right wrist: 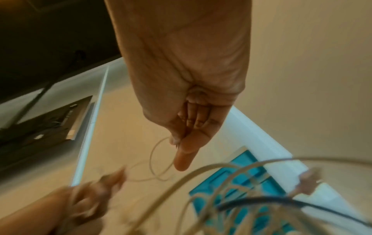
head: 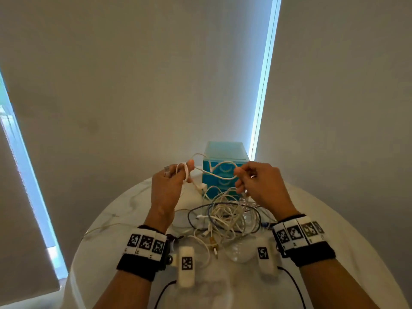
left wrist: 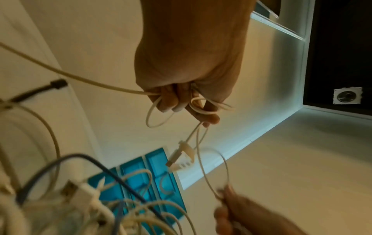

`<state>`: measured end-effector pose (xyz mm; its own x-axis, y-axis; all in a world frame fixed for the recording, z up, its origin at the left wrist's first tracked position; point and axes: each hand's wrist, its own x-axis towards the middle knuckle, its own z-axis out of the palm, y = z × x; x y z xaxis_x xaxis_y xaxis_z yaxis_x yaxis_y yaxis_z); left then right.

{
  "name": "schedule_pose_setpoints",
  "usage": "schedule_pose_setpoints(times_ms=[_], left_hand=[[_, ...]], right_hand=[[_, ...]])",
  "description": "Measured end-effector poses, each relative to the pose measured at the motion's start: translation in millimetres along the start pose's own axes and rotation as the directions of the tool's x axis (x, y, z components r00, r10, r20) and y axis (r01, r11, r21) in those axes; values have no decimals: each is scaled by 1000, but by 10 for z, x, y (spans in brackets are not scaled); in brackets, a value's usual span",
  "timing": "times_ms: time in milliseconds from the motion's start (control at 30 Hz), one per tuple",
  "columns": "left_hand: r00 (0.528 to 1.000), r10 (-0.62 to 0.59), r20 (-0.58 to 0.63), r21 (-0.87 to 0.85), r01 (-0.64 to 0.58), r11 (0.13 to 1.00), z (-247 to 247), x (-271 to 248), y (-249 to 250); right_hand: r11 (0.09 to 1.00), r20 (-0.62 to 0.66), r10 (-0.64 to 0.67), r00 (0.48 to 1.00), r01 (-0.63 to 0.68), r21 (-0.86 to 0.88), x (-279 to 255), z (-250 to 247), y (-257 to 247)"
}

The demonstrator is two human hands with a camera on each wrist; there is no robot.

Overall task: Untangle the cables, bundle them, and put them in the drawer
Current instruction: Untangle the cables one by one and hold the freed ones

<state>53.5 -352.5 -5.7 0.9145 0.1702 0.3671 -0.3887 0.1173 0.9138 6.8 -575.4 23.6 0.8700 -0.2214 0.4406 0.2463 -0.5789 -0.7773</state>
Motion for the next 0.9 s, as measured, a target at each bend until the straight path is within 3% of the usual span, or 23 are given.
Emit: schedule_pose_setpoints(times_ms=[100, 200, 233, 300, 367, 433, 533, 633, 700, 767, 800, 867, 900], left_hand=[[999, 54, 6, 64, -54, 996, -79, 58, -32], [974, 71, 215, 161, -107, 981, -60, 8, 30], [947, 33, 320, 195, -100, 976, -84, -3, 47], [855, -80, 513, 259, -66, 964, -187, 5, 66], [810, -138, 570, 328, -70, 942, -291, 47, 65], [833, -139, 536, 374, -86, 923, -306, 63, 75], [884, -101, 456, 373, -86, 924, -290, 75, 66], [964, -70, 258, 309, -13, 951, -351, 153, -44], [991, -67, 120, 217, 39, 975, -417, 219, -119], [997, -81, -5, 107, 81, 991, -492, 281, -181], [992, -93, -80, 52, 97, 994, -536, 311, -199], [962, -115, -247, -52, 105, 993, -642, 375, -207], [939, -131, -318, -105, 103, 989, -695, 399, -191]], right_hand=[[995, -124, 94, 988, -88, 47, 67, -107, 169], [942, -185, 200, 962, -138, 305, 102, -78, 195], [881, -180, 235, 955, -131, 454, 109, -85, 169], [664, -126, 284, 950, -100, 741, 113, -121, 98], [450, -50, 274, 960, -82, 889, 102, -182, 25], [322, 55, 217, 975, -125, 938, 82, -226, -47], [304, 197, 197, 960, -251, 919, 96, -233, -134], [257, 214, 154, 965, -248, 934, 113, -236, -231], [211, 237, 108, 966, -255, 944, 113, -254, -281], [225, 323, 66, 944, -330, 917, 134, -286, -290], [295, 387, 28, 922, -377, 878, 142, -297, -273], [581, 517, -16, 856, -413, 702, 181, -330, -226], [748, 557, -4, 830, -368, 553, 184, -348, -239]])
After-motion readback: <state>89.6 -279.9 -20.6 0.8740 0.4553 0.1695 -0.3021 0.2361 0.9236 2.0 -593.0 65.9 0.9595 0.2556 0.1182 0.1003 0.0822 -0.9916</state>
